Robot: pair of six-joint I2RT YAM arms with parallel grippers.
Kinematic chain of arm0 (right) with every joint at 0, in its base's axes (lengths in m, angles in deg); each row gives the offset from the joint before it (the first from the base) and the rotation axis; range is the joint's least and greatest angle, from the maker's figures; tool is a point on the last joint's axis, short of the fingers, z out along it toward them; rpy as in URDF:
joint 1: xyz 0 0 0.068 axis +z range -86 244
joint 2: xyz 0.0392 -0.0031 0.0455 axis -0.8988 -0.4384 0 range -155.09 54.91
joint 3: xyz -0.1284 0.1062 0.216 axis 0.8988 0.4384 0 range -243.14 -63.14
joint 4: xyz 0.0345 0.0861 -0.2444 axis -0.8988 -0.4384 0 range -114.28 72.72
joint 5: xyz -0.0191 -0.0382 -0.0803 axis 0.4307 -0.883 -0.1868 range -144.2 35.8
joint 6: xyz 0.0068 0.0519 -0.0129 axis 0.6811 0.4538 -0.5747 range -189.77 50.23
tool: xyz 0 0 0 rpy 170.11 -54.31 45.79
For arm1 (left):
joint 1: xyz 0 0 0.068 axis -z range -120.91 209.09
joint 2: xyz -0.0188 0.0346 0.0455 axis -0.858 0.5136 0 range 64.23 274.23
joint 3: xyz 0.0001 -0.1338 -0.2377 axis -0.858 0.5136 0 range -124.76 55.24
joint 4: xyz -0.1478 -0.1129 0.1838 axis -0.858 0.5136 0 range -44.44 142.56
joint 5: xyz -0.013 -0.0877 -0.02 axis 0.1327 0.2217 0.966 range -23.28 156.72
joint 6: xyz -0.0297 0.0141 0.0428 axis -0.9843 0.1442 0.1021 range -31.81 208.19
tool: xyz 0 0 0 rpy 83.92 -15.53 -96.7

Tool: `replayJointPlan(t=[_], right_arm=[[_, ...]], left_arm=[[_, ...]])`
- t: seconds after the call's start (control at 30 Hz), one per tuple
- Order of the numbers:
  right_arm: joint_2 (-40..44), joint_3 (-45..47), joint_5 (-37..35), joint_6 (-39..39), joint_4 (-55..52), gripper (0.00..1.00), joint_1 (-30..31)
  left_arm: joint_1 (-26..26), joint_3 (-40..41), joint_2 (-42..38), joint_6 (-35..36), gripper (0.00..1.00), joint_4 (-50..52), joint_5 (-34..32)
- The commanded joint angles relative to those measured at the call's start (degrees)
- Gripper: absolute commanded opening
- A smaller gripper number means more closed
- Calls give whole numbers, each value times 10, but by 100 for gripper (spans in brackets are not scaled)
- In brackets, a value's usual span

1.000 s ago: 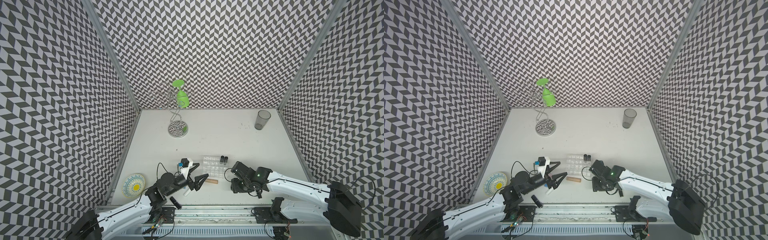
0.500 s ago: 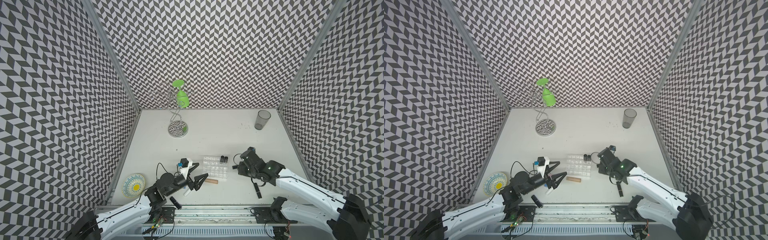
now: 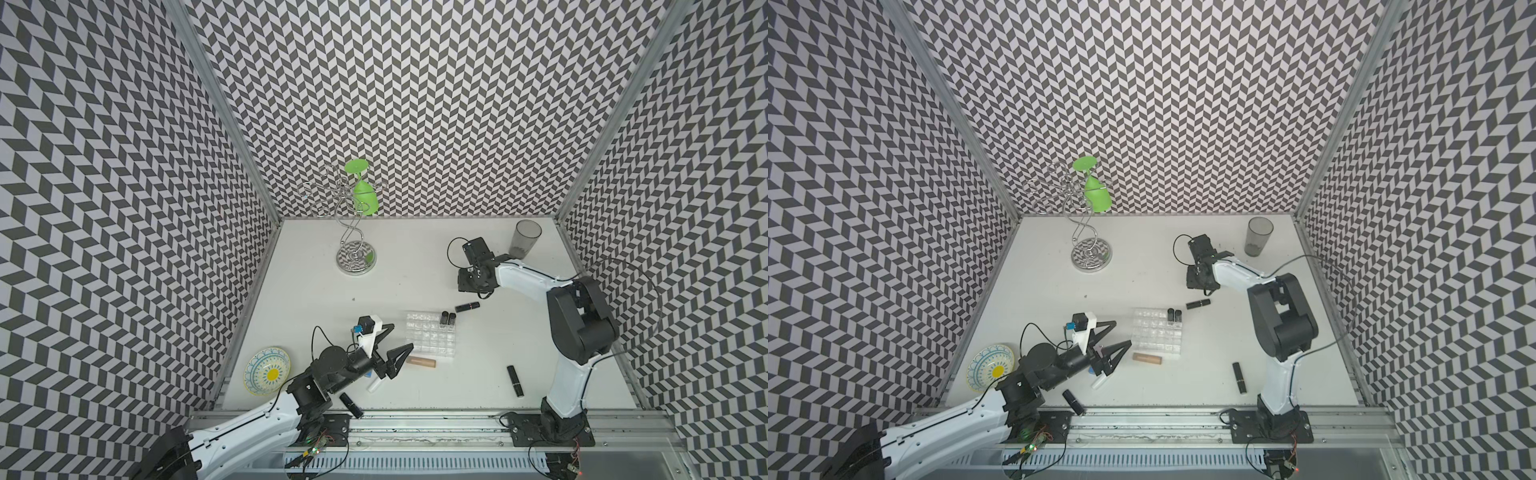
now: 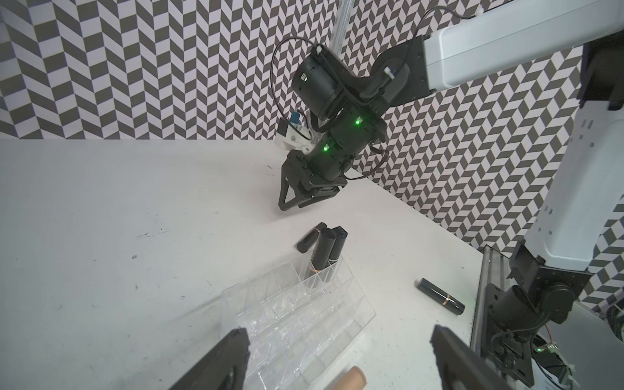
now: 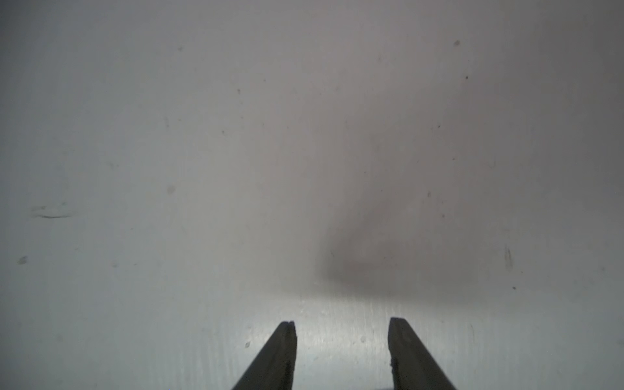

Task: Arrange the lipsticks in the organizer
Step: Pick up the lipstick at the center of the board.

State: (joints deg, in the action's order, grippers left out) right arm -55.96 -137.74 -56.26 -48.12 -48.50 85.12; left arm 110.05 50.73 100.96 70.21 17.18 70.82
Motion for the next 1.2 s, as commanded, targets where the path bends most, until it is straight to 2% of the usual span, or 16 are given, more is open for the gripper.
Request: replayJointPlan(t=[0.0,0.13,0.33,0.53,0.63,0.77,0.83,0.93,1.0,1.03,1.07,1.17], right_arm=[[-34,-30,24,-40,-25,47,-11],[-28,-6,35,-41,-19,47,-13],[9,57,100,-42,17,47,-12],[50,78,85,-36,12,47,-12],[64,64,49,-47,-1,49,-12],[69,2,4,-108,-60,50,-6],[72,-32,-41,-138,-78,46,-8],[71,-74,-44,-187,-97,50,-14],[61,-100,-21,-228,-133,51,-11],[59,-98,-28,-253,-148,50,-7],[64,-87,-64,-277,-155,51,-3],[87,-61,-119,-316,-94,53,-6]], left_arm=[[-2,3,-5,6,88,6,-8],[-1,3,-8,6,88,9,-8],[-1,2,-14,3,87,11,-5],[-1,3,-14,3,87,12,-10],[-2,3,-12,6,87,12,-12],[-1,3,-12,6,87,13,-16],[-1,1,-12,7,87,15,-17],[-1,-3,-12,9,88,17,-19],[-2,-7,-15,11,88,27,-21],[-1,-6,-17,11,88,29,-21],[-2,1,-22,8,88,22,-18],[-2,6,-27,7,88,15,-17]])
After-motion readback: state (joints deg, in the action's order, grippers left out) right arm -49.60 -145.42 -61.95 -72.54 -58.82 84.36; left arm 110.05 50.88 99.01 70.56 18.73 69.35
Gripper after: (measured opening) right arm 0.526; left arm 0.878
